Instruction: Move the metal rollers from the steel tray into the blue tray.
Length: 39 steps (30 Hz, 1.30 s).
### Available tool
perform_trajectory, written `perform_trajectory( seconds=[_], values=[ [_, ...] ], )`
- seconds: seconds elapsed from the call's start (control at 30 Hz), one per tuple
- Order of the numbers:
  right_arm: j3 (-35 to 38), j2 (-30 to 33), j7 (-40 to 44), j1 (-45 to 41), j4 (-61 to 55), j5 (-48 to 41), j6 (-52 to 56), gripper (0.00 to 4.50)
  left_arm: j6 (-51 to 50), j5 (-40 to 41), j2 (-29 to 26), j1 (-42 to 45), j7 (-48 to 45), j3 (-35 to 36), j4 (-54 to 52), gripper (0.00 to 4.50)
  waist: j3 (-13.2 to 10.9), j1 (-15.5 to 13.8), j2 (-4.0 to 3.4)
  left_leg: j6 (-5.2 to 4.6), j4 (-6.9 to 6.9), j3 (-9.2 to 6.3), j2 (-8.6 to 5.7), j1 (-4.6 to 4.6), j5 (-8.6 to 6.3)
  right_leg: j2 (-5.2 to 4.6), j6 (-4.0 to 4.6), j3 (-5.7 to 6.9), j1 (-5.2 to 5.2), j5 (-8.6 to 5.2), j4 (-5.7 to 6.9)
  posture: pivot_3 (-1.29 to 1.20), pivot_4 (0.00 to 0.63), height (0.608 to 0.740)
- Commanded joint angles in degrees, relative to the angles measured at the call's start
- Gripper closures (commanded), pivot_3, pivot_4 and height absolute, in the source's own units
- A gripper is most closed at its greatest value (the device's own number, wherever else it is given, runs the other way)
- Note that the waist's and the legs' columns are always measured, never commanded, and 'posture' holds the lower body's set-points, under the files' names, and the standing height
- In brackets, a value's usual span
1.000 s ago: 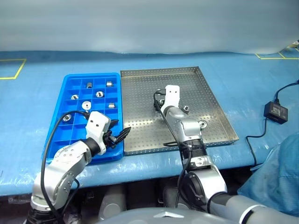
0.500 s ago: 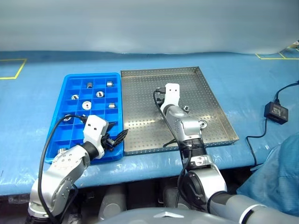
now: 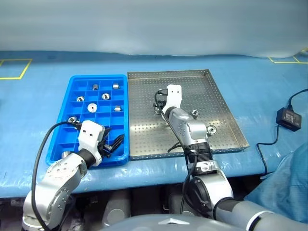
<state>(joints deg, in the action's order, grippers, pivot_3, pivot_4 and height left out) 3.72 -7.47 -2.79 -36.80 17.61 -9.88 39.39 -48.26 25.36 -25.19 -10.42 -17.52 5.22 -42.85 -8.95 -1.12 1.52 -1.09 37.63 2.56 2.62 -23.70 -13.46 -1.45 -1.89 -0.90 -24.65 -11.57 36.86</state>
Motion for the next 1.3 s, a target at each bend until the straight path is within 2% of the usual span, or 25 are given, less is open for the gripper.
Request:
perform_trajectory(
  seconds=[0.03, 0.3, 0.5, 0.6, 0.77, 0.9, 1.3],
  values=[
    [-0.4, -0.9, 0.0, 0.3, -2.0, -0.5, 0.8, 4.26, 0.4, 0.5, -0.2, 0.2, 0.2, 0.7, -2.7, 1.37, 0.0, -0.1, 0.0, 0.0, 0.0, 0.0, 0.0, 0.01, 0.0, -0.01, 0.0, 0.0, 0.01, 0.0, 0.0, 0.18, 0.15, 0.74],
    [-0.5, -0.4, 0.6, 0.4, -2.8, -0.4, 0.2, 4.26, 0.5, 0.3, -0.3, 0.6, 0.1, 0.6, -2.2, 1.37, 0.0, -0.1, -0.02, 0.0, -0.03, 0.0, 0.0, -0.01, 0.0, -0.02, 0.01, 0.02, -0.02, -0.01, -0.02, 0.18, 0.15, 0.74],
    [-4.0, 0.6, 6.3, 1.9, -8.7, -0.9, -1.2, 4.26, 0.5, 0.3, -0.3, 0.5, 0.0, 0.4, -2.3, 1.37, 0.0, -0.1, -0.06, 0.0, -0.05, 0.0, 0.0, -0.03, 0.0, -0.02, 0.01, 0.03, -0.03, -0.01, -0.03, 0.18, 0.15, 0.74],
    [-5.7, 1.2, 7.6, 2.7, -10.3, -0.5, -0.7, 3.66, 0.6, 0.2, -0.3, 0.4, 0.1, 0.3, -2.2, 1.37, 0.0, -0.1, -0.07, 0.0, -0.05, -0.01, 0.0, -0.02, 0.0, -0.02, 0.01, 0.04, -0.03, -0.02, -0.03, 0.18, 0.15, 0.74],
    [-7.7, 2.2, 7.9, 3.6, -10.8, 0.7, 0.6, 2.08, 0.5, 0.0, -0.4, 0.4, 0.1, 0.1, -2.1, 1.37, 0.0, -0.3, -0.07, 0.01, -0.05, -0.02, 0.0, -0.02, 0.0, -0.02, 0.03, 0.07, -0.02, -0.03, -0.03, 0.18, 0.15, 0.74],
    [-9.9, 3.5, 8.5, 4.9, -9.9, 2.3, 0.9, 2.08, 0.4, 0.0, -0.4, 0.4, 0.1, 0.0, -2.2, 1.37, 0.0, -0.4, -0.07, 0.01, -0.05, -0.01, 0.0, -0.04, 0.0, -0.06, 0.03, 0.06, -0.03, -0.03, -0.05, 0.18, 0.15, 0.74],
    [-10.4, 3.7, 7.6, 5.6, -5.0, 5.7, -2.1, 2.08, -0.2, 0.2, -0.9, 0.7, 0.0, -0.1, -2.5, 1.37, 0.0, -0.4, -0.06, 0.01, -0.05, -0.01, 0.0, -0.02, 0.0, -0.04, 0.04, 0.09, -0.03, -0.04, -0.04, 0.18, 0.15, 0.74]
  ],
)
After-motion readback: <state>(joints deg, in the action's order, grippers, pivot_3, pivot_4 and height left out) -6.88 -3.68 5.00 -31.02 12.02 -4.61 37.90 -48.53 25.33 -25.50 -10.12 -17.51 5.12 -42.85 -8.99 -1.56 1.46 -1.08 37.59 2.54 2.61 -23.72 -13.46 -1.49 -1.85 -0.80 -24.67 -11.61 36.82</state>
